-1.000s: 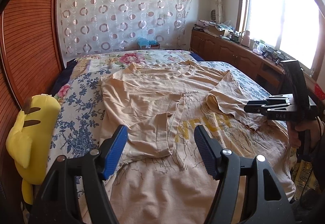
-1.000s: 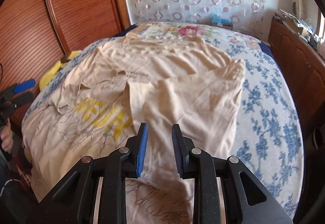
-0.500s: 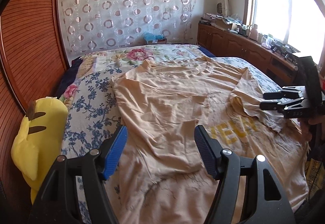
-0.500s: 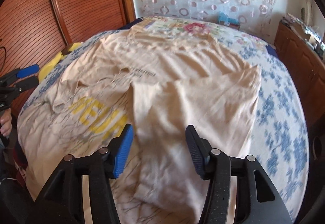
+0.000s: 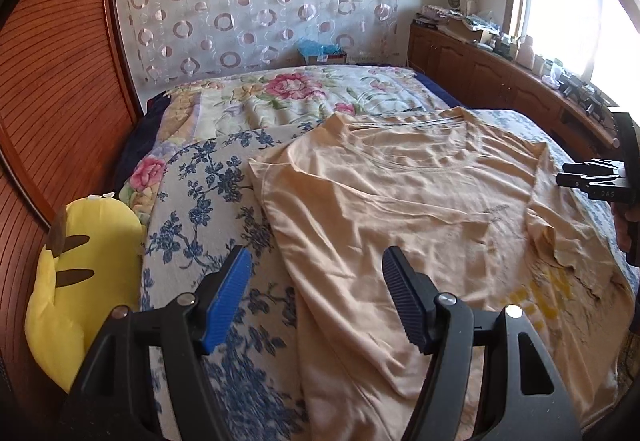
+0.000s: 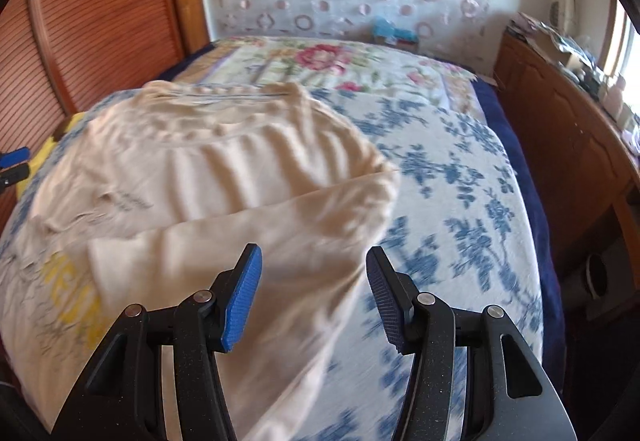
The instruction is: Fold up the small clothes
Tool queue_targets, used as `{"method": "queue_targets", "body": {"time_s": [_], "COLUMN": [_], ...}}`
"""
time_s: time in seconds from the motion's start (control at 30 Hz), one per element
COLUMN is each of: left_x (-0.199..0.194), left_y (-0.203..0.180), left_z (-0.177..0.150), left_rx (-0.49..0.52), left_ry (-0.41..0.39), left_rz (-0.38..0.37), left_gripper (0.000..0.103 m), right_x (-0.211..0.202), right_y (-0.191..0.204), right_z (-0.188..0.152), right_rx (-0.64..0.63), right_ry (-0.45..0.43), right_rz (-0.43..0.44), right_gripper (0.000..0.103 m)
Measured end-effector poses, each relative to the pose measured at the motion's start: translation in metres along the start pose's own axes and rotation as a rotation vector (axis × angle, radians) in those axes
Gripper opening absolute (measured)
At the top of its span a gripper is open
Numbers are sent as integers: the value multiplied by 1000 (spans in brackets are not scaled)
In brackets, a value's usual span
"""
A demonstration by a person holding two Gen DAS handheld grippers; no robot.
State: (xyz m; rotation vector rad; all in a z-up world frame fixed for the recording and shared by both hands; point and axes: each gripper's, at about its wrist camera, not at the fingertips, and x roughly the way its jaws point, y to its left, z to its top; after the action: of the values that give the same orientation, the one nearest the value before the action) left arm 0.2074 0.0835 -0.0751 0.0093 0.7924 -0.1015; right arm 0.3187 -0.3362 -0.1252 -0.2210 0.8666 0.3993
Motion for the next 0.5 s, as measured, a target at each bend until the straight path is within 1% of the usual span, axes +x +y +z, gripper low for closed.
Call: {"method": "queue_targets", "body": {"time_s": [0.1,0.23,0.37,0.5], "left_x": [21,49,69,84], "left_y": [13,26,30,33], "left_z": [8,21,31,38], "left_rx": [-23,-33,-25,-17], "left_ry": [38,76,98,118], "left_rz": [-7,8,12,8], "left_gripper": [68,68,68,68], "right_x": [14,29,35,39], "right_y": [-14,-28,-24,-21], "right_z": [8,16,21,23], "right_rx": [18,67,42,32], "right_ry": [12,26,14,0], "right_rz": [-10,-2,-30,-38], "right_gripper": [55,56,57,62]}}
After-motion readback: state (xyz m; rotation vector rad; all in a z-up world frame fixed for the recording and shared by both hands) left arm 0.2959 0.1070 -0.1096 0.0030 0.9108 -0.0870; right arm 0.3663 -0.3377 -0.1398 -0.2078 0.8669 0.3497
